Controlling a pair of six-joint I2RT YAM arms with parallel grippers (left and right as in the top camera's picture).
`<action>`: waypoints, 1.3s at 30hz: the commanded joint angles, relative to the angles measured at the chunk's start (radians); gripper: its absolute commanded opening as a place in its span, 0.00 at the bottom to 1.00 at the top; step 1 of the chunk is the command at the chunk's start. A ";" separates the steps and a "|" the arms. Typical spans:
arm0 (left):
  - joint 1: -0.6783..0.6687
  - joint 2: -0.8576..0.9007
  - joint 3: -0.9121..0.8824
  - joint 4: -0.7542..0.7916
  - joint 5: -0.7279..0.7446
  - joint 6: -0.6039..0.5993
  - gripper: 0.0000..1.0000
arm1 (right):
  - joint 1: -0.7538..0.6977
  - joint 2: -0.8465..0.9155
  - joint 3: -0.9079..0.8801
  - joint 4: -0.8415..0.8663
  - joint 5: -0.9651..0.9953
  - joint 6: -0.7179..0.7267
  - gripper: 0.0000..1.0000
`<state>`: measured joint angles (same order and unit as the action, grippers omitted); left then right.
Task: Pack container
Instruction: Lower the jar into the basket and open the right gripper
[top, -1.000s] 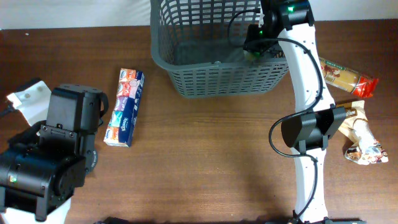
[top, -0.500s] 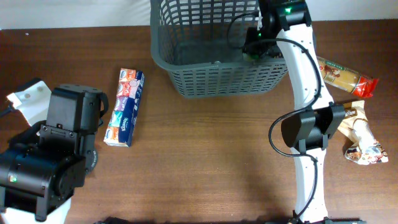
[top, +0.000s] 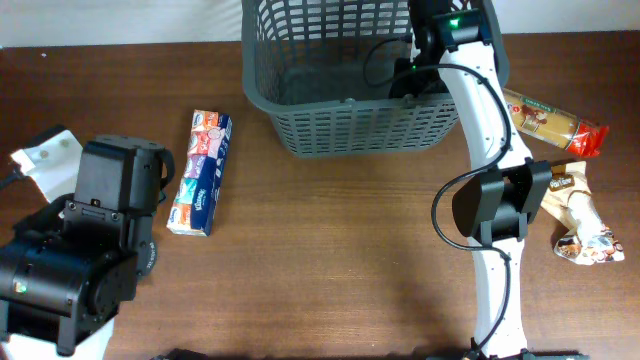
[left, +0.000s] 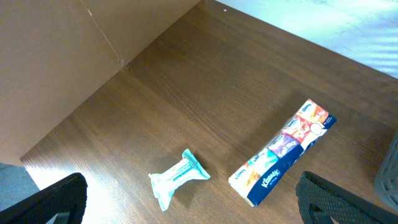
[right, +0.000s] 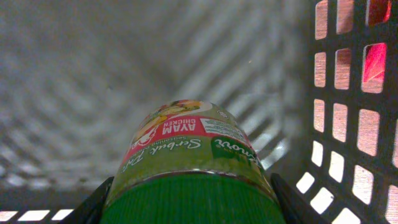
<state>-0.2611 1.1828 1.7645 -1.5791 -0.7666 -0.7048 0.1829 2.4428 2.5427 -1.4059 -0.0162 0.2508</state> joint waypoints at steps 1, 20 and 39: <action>0.005 0.000 0.008 -0.001 -0.003 -0.013 0.99 | 0.000 0.005 -0.010 0.008 0.002 -0.008 0.46; 0.005 0.000 0.008 -0.002 -0.003 -0.013 0.99 | 0.000 0.005 -0.009 0.031 0.001 -0.008 0.69; 0.005 0.000 0.008 -0.001 -0.003 -0.013 0.99 | -0.016 -0.019 0.204 -0.028 0.001 -0.045 0.72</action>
<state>-0.2611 1.1828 1.7645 -1.5791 -0.7666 -0.7048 0.1806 2.4439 2.6259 -1.4235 -0.0166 0.2230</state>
